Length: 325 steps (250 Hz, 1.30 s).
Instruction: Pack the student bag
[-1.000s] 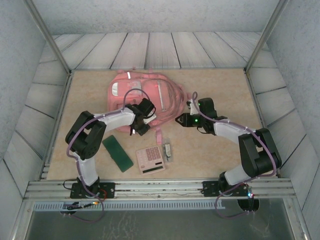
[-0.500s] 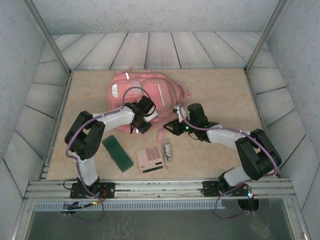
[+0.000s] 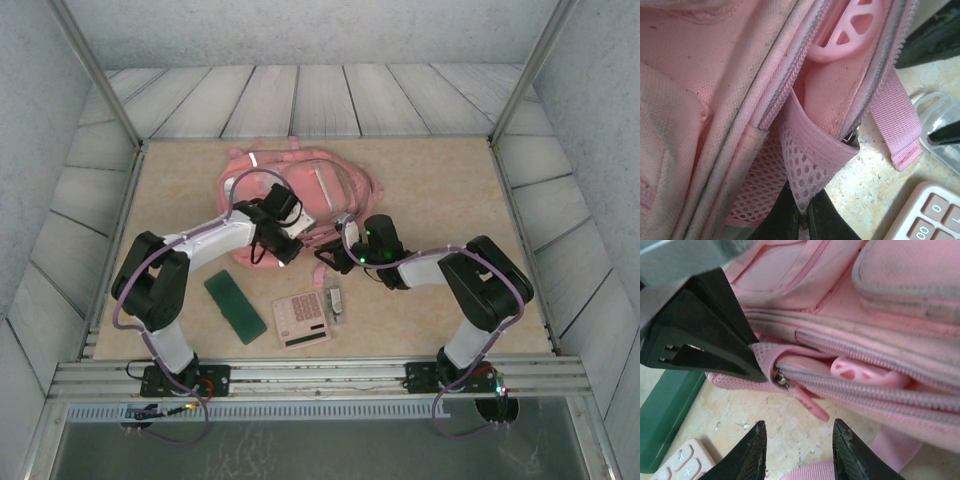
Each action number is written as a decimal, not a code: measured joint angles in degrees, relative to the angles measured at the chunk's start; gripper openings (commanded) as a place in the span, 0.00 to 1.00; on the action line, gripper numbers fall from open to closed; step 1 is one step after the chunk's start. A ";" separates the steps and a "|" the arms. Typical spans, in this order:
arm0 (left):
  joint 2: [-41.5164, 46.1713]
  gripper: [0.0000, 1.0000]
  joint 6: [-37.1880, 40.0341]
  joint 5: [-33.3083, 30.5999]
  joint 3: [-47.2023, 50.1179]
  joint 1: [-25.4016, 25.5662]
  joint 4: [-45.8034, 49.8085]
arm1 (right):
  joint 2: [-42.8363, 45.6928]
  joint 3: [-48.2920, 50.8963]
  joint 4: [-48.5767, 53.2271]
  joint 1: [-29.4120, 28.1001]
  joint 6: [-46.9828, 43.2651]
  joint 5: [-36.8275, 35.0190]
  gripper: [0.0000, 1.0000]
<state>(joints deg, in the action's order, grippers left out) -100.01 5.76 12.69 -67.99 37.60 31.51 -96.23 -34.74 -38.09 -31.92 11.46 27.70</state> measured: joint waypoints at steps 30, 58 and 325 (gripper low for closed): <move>0.52 0.00 -0.20 1.49 0.11 0.00 0.00 | -0.74 0.22 -3.08 -0.11 0.09 -0.26 0.37; 1.42 0.00 -0.24 2.23 0.13 -0.11 0.04 | -1.81 0.17 -4.52 -0.15 0.15 -0.28 0.37; 4.09 0.00 0.02 5.01 0.48 -1.66 1.64 | -3.93 -2.60 -5.46 -2.64 4.37 2.51 0.01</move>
<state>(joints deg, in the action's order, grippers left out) -95.92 5.78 17.69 -67.51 35.94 33.15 -100.16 -37.34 -43.55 -34.57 15.84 30.22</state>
